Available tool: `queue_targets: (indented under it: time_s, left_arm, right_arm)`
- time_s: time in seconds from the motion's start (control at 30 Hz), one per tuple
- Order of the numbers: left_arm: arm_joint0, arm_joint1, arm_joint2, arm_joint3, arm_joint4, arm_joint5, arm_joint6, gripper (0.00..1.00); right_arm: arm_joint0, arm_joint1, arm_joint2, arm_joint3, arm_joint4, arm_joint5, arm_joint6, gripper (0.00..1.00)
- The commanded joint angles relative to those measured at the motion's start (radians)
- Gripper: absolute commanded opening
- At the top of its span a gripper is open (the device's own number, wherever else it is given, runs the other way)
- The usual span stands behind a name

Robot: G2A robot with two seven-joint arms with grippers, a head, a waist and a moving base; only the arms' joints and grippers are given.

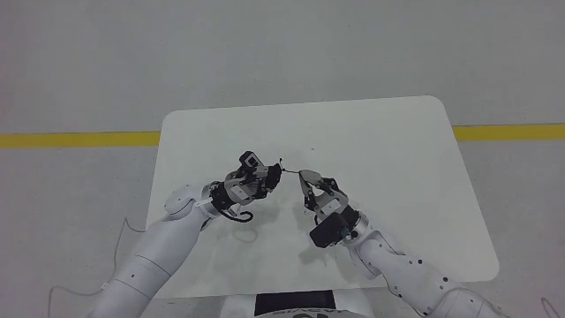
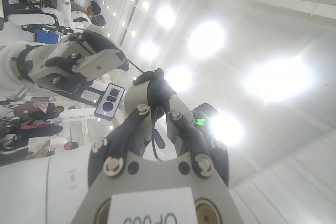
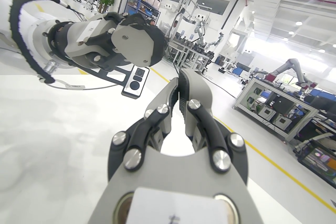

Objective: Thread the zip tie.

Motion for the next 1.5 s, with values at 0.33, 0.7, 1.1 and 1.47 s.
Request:
queue_targets:
  time_s: [0.33, 0.7, 1.1, 1.47]
  left_arm:
    - [0.0, 0.0, 0.0, 0.0, 0.0, 0.0, 0.0, 0.0]
    - [0.0, 0.0, 0.0, 0.0, 0.0, 0.0, 0.0, 0.0]
    - [0.0, 0.0, 0.0, 0.0, 0.0, 0.0, 0.0, 0.0]
    - [0.0, 0.0, 0.0, 0.0, 0.0, 0.0, 0.0, 0.0]
  right_arm:
    - [-0.003, 0.005, 0.005, 0.004, 0.0, 0.0, 0.003, 0.0]
    - [-0.015, 0.008, 0.018, 0.007, 0.0, 0.0, 0.003, 0.0]
    - [-0.024, 0.009, 0.032, 0.011, 0.0, 0.0, 0.007, 0.0]
    - [-0.033, 0.008, 0.046, 0.012, 0.0, 0.0, 0.006, 0.0]
